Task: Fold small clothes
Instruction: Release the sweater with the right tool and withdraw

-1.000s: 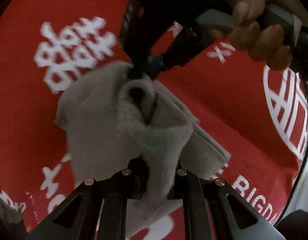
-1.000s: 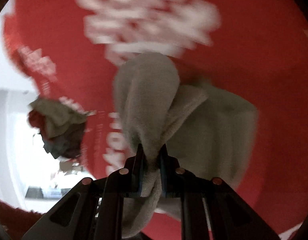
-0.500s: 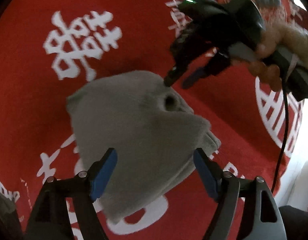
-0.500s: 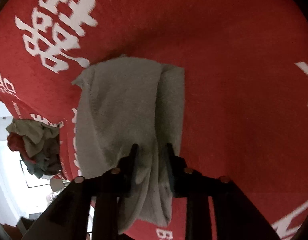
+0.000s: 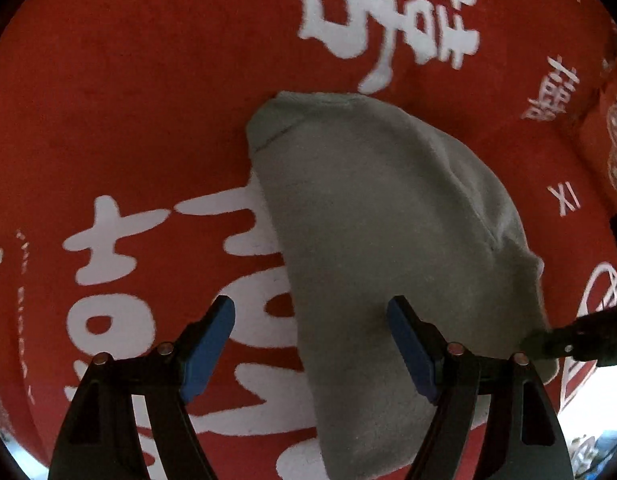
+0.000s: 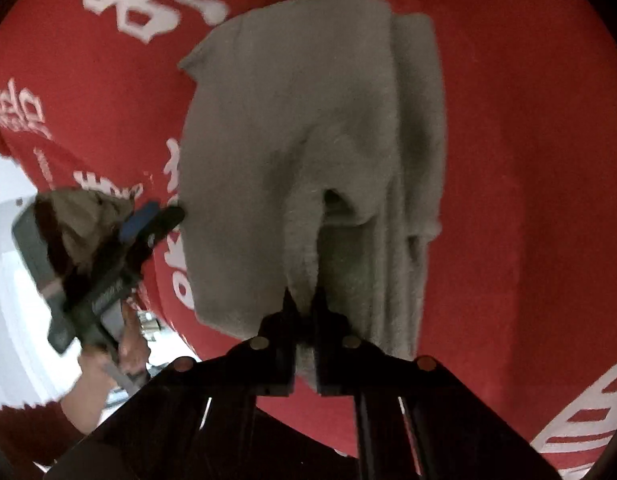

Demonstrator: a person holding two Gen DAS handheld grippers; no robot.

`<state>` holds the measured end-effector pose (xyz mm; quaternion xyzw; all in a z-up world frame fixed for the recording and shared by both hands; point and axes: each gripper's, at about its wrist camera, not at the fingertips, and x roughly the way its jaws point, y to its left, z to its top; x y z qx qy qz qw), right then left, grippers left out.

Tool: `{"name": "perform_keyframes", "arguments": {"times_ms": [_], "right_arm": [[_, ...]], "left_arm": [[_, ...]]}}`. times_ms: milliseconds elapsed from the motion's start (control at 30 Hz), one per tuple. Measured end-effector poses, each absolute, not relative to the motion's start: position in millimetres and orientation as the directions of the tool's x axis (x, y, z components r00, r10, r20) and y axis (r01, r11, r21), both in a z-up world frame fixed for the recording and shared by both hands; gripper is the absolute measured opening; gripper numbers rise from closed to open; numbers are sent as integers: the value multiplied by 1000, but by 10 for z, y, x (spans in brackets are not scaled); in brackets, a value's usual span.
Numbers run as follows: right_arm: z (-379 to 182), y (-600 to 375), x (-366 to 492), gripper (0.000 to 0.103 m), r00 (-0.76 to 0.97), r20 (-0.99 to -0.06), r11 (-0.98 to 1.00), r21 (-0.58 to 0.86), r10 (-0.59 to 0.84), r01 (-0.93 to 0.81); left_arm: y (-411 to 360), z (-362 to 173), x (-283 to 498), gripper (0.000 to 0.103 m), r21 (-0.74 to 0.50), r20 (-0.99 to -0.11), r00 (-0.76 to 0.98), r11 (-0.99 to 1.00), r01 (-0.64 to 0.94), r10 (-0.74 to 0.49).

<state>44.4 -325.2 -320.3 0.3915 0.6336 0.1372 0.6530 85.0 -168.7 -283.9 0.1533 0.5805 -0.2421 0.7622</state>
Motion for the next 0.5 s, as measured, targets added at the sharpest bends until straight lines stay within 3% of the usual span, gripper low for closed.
{"name": "perform_keyframes", "arguments": {"times_ms": [167, 300, 400, 433, 467, 500], "right_arm": [[-3297, -3322, 146, 6, 109, -812, 750, 574, 573, 330], [-3374, -3421, 29, 7, 159, -766, 673, 629, 623, 389], [-3142, -3610, 84, 11, 273, -778, 667, 627, 566, 401], [-3072, -3720, 138, 23, 323, -768, 652, 640, 552, 407], [-3033, -3813, 185, 48, 358, -760, 637, 650, 543, 413], [-3022, -3910, 274, 62, 388, -754, 622, 656, 530, 427]], "left_arm": [[-1733, -3191, 591, 80, -80, -979, 111, 817, 571, -173], [-1760, -3225, 450, 80, -61, -976, 136, 813, 580, -170], [-1739, -3252, 474, 86, -76, -978, 119, 827, 558, -170], [-1734, -3260, 481, 87, -79, -979, 116, 829, 553, -170], [-1725, -3265, 488, 87, -85, -979, 110, 831, 550, -173], [-1721, -3268, 491, 87, -88, -979, 107, 833, 546, -174]]}}
